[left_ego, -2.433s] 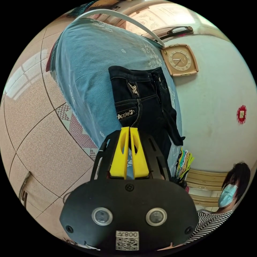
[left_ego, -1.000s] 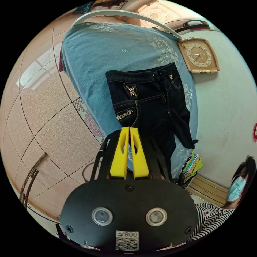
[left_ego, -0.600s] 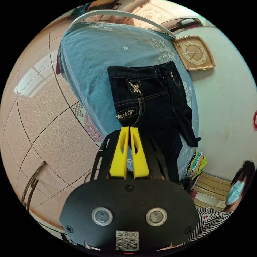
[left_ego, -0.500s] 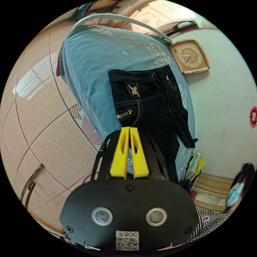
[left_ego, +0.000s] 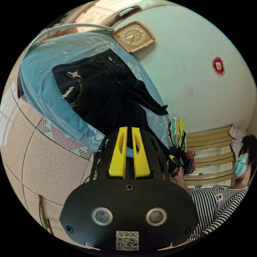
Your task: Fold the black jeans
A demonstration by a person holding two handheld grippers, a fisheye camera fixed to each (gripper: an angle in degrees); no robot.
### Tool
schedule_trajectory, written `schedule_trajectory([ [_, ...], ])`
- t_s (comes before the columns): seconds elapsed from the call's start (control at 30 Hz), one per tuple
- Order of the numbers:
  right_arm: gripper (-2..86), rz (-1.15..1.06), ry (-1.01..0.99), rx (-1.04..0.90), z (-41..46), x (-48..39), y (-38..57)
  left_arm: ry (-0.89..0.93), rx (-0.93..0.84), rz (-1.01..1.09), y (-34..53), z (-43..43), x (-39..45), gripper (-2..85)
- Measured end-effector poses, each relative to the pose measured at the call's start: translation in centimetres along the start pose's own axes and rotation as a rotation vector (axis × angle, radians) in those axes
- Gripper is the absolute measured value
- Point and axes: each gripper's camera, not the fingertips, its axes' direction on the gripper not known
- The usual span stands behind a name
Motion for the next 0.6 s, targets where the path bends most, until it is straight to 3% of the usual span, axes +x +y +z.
schedule_trajectory([
  [0.23, 9.1, 0.502, 0.243, 0.231, -16.0, 17.0, 14.5, 0.122, -0.382, 0.339, -7.2, 12.8, 14.8, 6.2],
  [0.4, 9.8, 0.64, 0.21, 0.223, -17.1, 23.8, 17.9, -0.011, -0.556, 0.41, -10.3, 18.5, 20.6, 6.2],
  [0.6, 8.4, 0.645, 0.258, 0.106, -14.9, 27.6, 16.1, -0.188, -0.657, 0.425, -14.9, 20.8, 23.5, 4.8],
])
